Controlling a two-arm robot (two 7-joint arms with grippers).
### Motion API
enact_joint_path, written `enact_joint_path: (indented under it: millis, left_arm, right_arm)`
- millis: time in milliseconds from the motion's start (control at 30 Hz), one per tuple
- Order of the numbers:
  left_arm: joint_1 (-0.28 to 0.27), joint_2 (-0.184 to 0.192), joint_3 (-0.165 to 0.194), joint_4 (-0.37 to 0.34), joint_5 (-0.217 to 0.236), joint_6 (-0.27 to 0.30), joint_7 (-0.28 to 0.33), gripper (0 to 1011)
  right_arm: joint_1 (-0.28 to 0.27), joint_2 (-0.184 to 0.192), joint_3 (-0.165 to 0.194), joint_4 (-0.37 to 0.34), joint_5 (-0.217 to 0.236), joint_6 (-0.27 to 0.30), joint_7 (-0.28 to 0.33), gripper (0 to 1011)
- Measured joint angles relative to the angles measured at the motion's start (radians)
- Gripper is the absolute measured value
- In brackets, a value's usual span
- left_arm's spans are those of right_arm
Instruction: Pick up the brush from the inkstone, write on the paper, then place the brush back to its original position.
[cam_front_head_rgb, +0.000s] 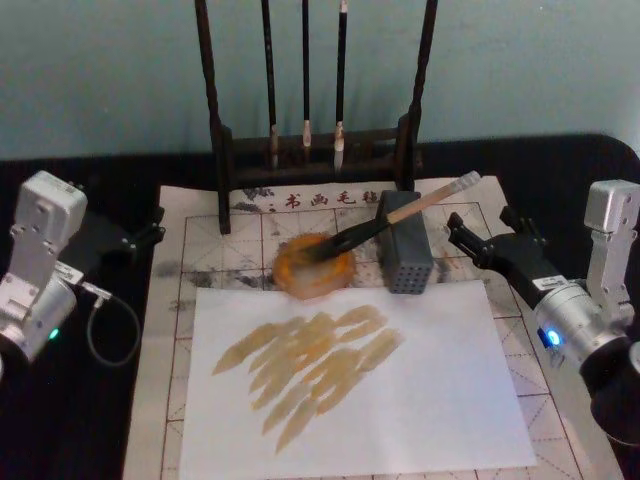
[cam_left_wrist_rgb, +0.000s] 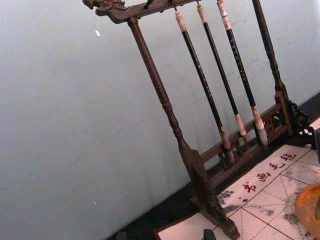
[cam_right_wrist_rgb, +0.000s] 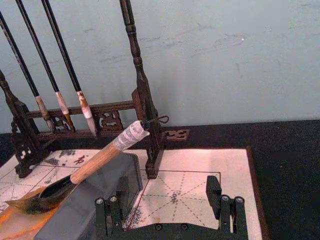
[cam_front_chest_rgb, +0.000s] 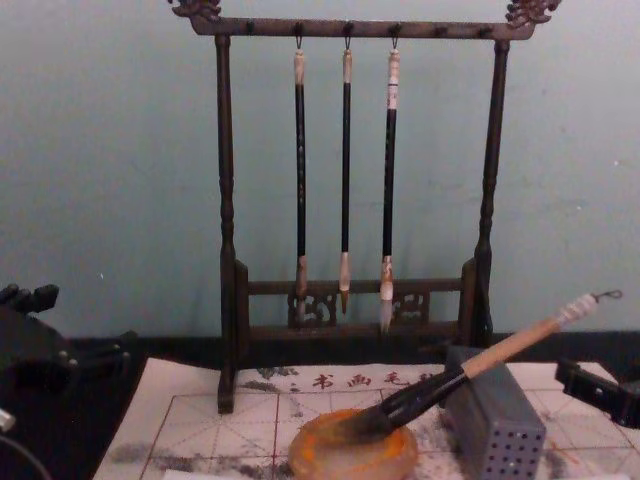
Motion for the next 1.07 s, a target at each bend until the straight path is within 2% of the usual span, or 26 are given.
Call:
enact_joint_path:
  millis: [1067]
  left_arm:
    - [0.000, 0.000, 0.000, 0.000, 0.000, 0.000, 0.000, 1001]
  right_arm:
    - [0.000, 0.000, 0.000, 0.000, 0.000, 0.000, 0.000, 1000]
